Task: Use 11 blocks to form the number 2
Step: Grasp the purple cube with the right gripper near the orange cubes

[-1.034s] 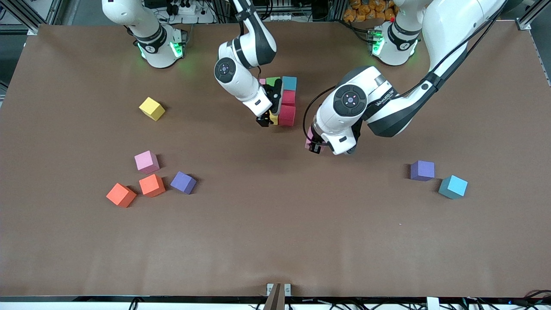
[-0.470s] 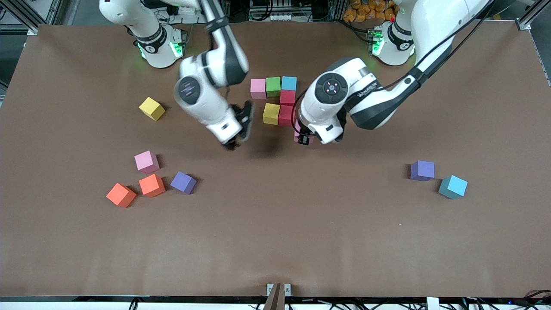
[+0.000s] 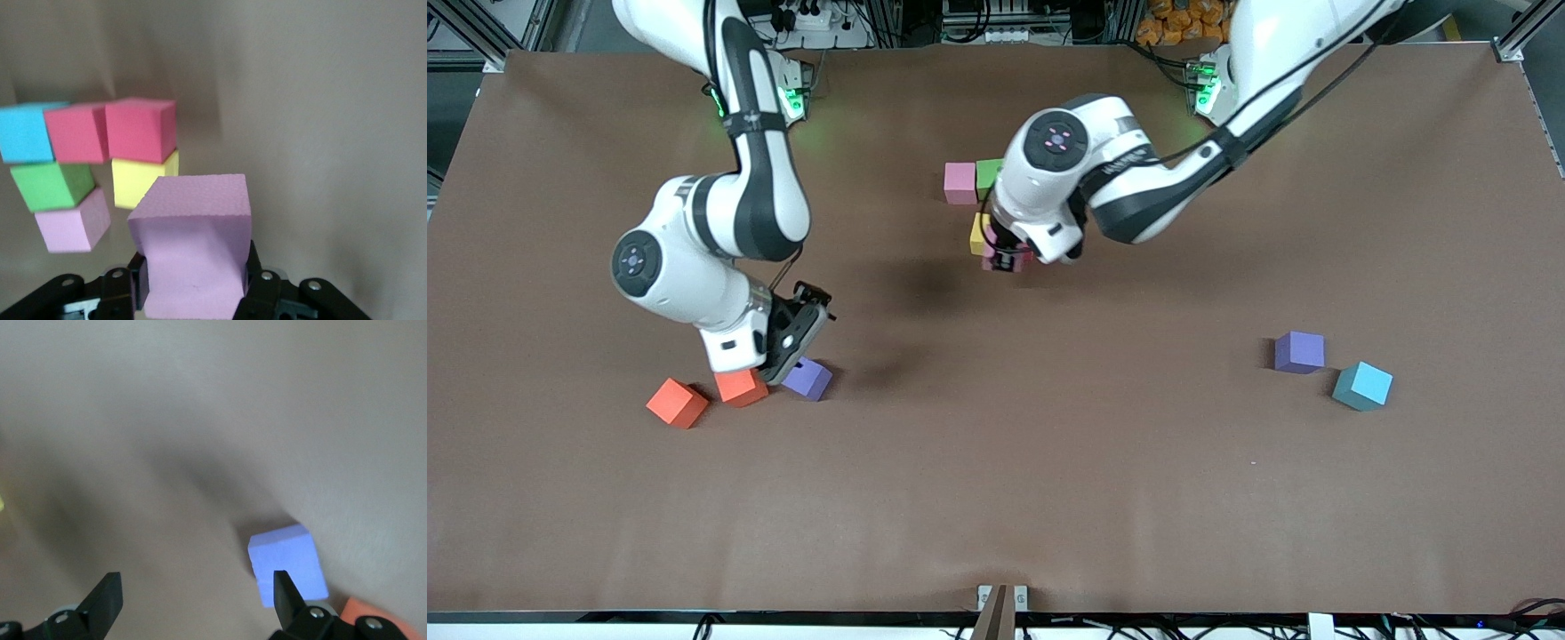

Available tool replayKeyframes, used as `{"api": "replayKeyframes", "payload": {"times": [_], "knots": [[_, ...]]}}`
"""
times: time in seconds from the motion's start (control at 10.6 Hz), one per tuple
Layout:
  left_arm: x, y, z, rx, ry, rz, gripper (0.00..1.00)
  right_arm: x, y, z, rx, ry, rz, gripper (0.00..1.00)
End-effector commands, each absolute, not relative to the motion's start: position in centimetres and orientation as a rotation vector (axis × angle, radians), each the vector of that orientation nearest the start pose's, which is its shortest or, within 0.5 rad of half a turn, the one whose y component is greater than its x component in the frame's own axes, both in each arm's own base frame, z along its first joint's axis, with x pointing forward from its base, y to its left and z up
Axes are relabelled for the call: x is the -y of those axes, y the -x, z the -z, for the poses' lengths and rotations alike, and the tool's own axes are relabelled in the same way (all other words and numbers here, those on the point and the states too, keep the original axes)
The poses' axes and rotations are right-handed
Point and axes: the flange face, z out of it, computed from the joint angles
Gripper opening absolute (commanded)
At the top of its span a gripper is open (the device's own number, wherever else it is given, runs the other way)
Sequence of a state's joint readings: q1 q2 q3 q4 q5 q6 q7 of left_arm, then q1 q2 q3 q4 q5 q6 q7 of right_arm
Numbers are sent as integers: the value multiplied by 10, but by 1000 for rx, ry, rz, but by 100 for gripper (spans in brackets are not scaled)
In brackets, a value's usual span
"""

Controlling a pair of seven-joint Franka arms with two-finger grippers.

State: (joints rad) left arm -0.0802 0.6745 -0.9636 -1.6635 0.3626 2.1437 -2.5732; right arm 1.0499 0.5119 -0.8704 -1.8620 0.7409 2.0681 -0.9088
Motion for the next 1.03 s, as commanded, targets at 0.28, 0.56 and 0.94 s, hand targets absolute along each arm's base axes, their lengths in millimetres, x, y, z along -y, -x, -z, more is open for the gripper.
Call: {"api": "replayKeyframes", "payload": {"times": [0.28,0.56,0.94], "knots": [[597,-410,-323,2214,2274,-396,35,-131,-659,-321,1026,2912,-47,100],[619,-379,-288,2153,2305,-377,35,-114,-666,-307,953,2833,-66,100],[631,-342,-250,2073,2312,-293,35,-171,-655,-262,1111,2826,-50,100]]}}
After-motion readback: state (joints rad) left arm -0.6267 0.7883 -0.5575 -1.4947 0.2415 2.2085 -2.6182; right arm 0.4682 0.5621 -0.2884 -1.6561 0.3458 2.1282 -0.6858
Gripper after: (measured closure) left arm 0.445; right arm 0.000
